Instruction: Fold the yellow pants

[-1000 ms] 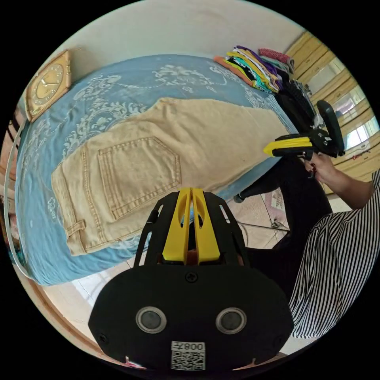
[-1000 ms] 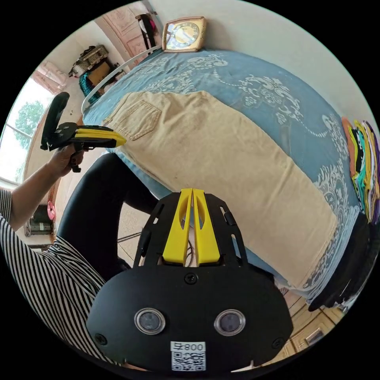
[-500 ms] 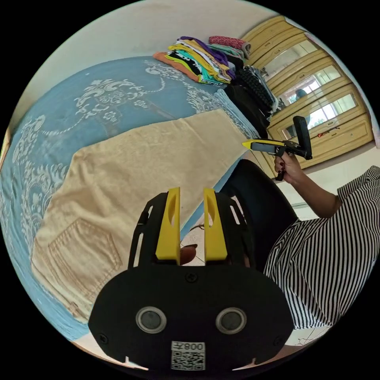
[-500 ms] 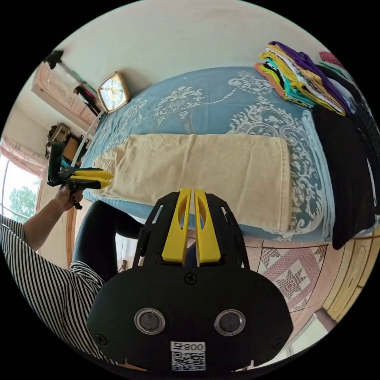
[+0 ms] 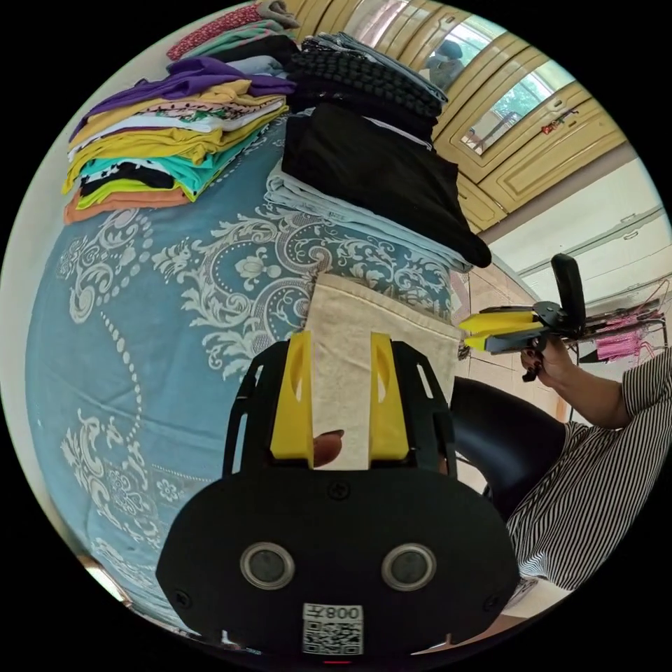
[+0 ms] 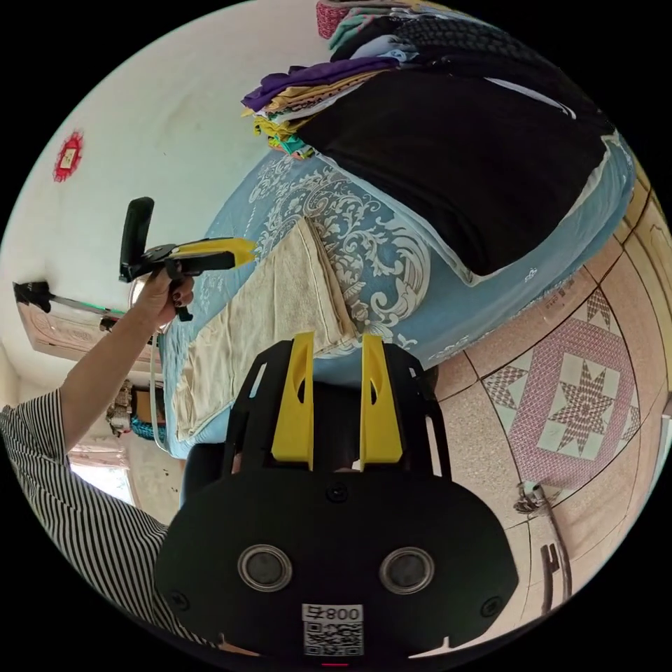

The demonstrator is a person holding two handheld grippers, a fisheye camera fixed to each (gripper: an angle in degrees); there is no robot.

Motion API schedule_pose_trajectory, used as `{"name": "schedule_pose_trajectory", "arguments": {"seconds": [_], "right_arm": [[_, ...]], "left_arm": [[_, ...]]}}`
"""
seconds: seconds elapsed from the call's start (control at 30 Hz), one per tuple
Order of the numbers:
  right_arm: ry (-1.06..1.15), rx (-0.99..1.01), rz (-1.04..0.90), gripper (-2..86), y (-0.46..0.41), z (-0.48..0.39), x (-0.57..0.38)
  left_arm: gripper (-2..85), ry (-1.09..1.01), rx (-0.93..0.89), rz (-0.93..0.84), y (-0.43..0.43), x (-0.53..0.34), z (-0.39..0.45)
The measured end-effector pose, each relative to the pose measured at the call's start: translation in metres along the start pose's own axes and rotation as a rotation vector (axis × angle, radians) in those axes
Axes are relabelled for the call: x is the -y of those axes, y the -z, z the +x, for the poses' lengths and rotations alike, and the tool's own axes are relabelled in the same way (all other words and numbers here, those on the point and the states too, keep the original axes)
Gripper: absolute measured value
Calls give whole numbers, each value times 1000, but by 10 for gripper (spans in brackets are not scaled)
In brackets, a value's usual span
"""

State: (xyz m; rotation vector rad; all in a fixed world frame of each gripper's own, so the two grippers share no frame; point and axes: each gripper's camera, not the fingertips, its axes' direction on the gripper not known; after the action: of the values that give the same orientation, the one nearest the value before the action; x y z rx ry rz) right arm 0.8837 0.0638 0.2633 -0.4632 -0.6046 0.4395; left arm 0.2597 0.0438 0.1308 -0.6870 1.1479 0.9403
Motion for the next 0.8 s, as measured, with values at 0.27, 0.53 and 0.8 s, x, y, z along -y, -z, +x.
{"name": "schedule_pose_trajectory", "arguments": {"seconds": [0.27, 0.53, 0.8], "right_arm": [[-81, 82, 2, 97, 9, 71, 0], [-98, 75, 5, 74, 16, 116, 0], [-73, 84, -1, 41, 27, 146, 3]], "left_arm": [[120, -76, 62, -115, -69, 87, -10], [74, -148, 75, -162, -107, 139, -11], [23, -124, 11, -151, -125, 174, -25]]}}
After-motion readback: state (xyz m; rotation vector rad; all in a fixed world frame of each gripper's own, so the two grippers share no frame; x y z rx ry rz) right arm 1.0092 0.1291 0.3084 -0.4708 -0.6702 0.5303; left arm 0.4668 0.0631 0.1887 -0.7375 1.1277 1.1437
